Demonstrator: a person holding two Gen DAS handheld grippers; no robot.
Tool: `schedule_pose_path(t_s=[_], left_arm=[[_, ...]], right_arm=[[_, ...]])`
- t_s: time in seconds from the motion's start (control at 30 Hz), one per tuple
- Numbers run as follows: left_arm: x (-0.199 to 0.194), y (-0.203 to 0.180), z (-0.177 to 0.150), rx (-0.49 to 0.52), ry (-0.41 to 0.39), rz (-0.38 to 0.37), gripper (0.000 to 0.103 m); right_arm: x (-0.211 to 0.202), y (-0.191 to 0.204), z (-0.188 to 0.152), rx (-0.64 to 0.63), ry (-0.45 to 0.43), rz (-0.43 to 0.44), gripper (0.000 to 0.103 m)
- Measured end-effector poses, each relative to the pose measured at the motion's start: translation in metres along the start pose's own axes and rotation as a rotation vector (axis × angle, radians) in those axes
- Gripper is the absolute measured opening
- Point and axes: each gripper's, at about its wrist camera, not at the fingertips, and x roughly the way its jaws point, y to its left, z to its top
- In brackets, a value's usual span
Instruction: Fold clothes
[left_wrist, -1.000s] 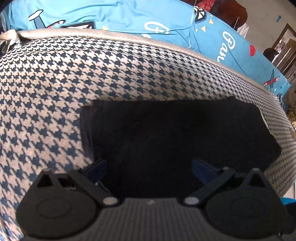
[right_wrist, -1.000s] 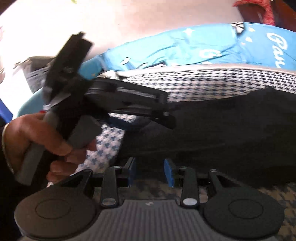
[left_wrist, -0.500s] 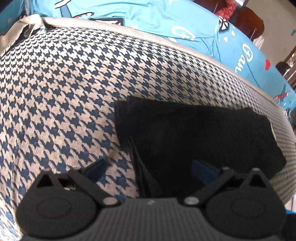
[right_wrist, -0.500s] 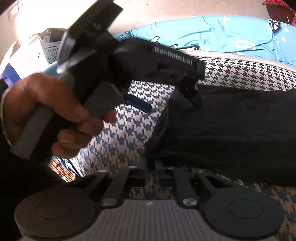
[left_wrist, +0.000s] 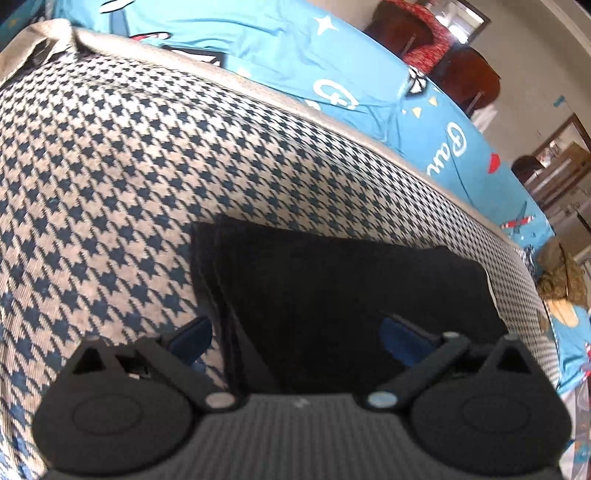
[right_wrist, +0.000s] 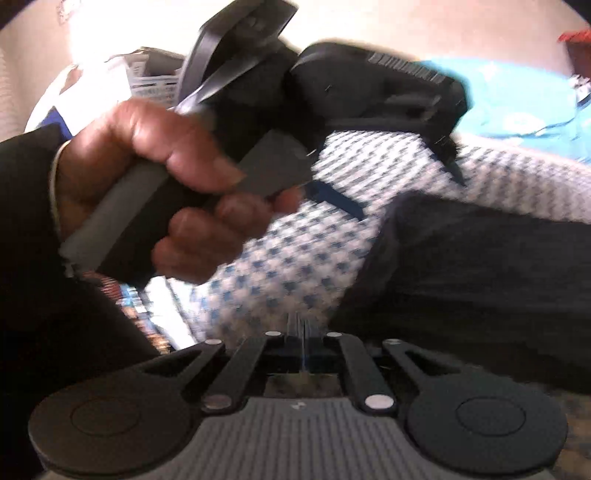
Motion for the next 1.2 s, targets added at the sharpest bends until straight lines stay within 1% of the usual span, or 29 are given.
schedule_pose_path(t_s=[0.07, 0.17, 0.3, 0.4, 0.53, 0.63, 0.7, 0.8, 0.83, 0.9, 1.03, 1.13, 1.17, 1.2], left_arm=[[0.0, -0.003, 0.0, 0.006, -0.003, -0.005, 0.103], [0.0, -0.004, -0.001, 0.003, -0.005, -0.014, 0.103], [0.008, -0.003, -0.003, 0.015, 0.019, 0.003, 0.103], [0.015, -0.003, -0.004, 0.02, 0.047, -0.006, 0.103], [0.023, -0.005, -0.007, 0.022, 0.085, -0.034, 0.103], [0.025, -0.007, -0.008, 0.032, 0.092, -0.051, 0.103], [0.027, -0.006, -0.008, 0.029, 0.095, -0.064, 0.103], [0.036, 0.0, -0.008, -0.001, 0.127, -0.05, 0.103], [0.037, 0.001, -0.009, 0.0, 0.126, -0.05, 0.103], [0.038, 0.002, -0.01, 0.005, 0.123, -0.049, 0.103], [0.036, 0.002, -0.013, 0.018, 0.114, -0.057, 0.103], [0.034, 0.003, -0.013, 0.016, 0.113, -0.058, 0.103], [0.033, 0.005, -0.013, 0.011, 0.112, -0.058, 0.103], [0.031, 0.007, -0.013, 0.005, 0.112, -0.058, 0.103]], right_arm=[[-0.004, -0.01, 0.0, 0.05, -0.01, -0.048, 0.006], [-0.002, -0.023, 0.002, 0.127, -0.02, -0.097, 0.006], [0.013, -0.021, 0.003, 0.148, -0.025, -0.117, 0.006], [0.028, -0.019, 0.002, 0.155, 0.011, -0.052, 0.006], [0.037, -0.015, 0.003, 0.136, -0.003, -0.024, 0.006], [0.04, -0.013, 0.003, 0.116, -0.011, -0.012, 0.006], [0.038, -0.006, 0.002, 0.07, -0.01, -0.01, 0.006], [0.035, 0.001, 0.001, 0.023, -0.007, -0.007, 0.007], [0.035, 0.002, 0.001, 0.011, -0.005, -0.006, 0.007], [0.028, 0.001, 0.002, 0.022, 0.006, 0.006, 0.007], [0.006, -0.009, -0.004, 0.108, 0.042, 0.002, 0.01], [-0.012, -0.013, -0.01, 0.132, 0.048, -0.053, 0.012], [-0.017, -0.013, -0.012, 0.114, 0.045, -0.077, 0.014], [-0.021, -0.012, -0.014, 0.089, 0.042, -0.108, 0.018]])
